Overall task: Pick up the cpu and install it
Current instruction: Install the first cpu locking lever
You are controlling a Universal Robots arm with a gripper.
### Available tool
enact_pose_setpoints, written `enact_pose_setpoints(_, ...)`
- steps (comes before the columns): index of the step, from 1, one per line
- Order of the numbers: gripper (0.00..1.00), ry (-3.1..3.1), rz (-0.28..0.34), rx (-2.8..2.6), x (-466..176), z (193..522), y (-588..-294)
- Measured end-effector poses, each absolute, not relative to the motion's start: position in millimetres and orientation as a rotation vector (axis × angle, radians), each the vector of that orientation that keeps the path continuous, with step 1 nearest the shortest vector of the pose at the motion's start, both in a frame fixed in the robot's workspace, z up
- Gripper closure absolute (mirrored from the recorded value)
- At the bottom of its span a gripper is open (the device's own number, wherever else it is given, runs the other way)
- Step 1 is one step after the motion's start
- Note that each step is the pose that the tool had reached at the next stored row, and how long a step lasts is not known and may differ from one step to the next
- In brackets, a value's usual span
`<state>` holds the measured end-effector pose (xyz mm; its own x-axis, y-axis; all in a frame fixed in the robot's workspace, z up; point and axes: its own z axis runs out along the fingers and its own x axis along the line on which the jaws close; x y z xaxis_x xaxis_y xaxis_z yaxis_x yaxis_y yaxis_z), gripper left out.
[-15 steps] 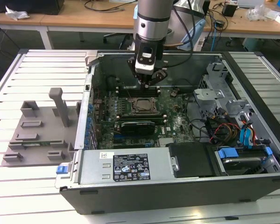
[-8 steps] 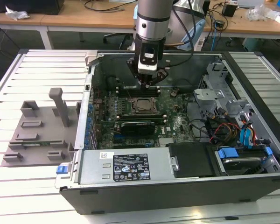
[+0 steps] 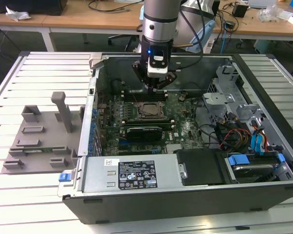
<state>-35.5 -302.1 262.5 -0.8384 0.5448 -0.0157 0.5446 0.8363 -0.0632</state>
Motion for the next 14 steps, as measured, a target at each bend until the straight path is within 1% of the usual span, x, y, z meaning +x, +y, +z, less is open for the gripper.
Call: enact_pose_setpoints(14, 0.89, -3.066, 0.102, -0.684, -35.5, 262.5, -302.1)
